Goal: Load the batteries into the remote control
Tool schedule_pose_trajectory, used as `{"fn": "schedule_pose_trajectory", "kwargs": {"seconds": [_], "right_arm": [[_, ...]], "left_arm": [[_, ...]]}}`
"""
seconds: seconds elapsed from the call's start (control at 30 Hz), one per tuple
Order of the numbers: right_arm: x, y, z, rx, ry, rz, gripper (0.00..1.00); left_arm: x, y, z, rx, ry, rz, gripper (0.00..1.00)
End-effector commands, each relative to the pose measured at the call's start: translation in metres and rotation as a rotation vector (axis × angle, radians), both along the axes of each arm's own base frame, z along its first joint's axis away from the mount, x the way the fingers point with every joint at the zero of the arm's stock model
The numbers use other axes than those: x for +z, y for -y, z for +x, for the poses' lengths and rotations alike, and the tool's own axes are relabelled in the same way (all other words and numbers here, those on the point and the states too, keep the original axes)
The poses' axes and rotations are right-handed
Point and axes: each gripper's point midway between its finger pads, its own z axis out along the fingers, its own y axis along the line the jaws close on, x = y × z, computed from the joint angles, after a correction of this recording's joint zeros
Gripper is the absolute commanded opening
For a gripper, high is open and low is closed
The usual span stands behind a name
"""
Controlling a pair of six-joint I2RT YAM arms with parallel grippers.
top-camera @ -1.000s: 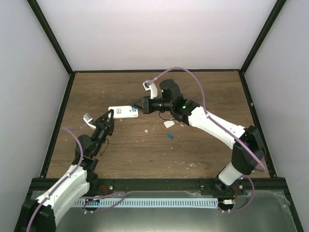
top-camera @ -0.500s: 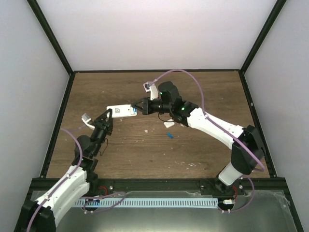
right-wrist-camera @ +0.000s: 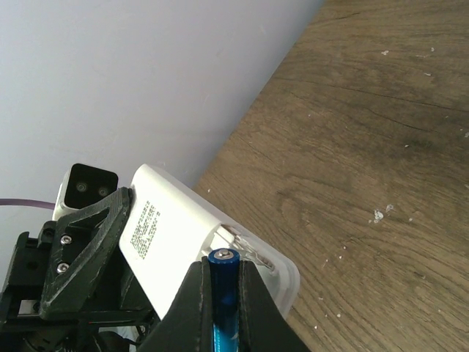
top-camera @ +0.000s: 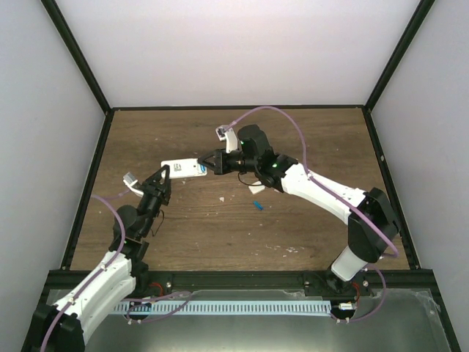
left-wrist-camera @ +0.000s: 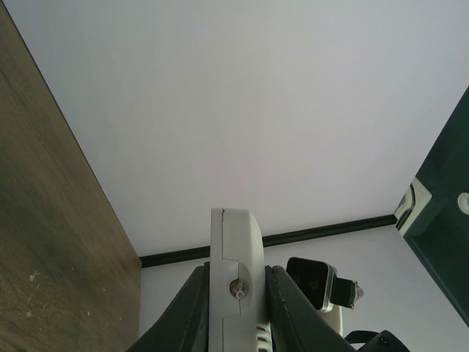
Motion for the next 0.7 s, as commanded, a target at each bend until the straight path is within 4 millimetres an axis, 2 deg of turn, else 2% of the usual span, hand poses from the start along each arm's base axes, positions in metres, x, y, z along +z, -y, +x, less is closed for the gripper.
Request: {"fn": "schedule_pose_trajectory", "kwargs": {"seconds": [0.0,0.37,0.67], "right_arm": [[0.0037,0.0038,0.0003,-0.031,-0.009,-0.016,0.01],[-0.0062,0.0066,-0.0016,-0.052,-0.083,-0.047,0.01],[-0.004,0.0041,0.0017,-0.066,-0.118,-0.059,0.01]], "left_arm": [[0.0234,-0.0053,-0.0052,0.021,0.087,-0.028,0.0],[0.0261,-0.0088,-0.0051,0.045,0.101,-0.016,0.0],[0.0239,-0.009,-0.0045,0.05,0.099,0.001,0.0]]}}
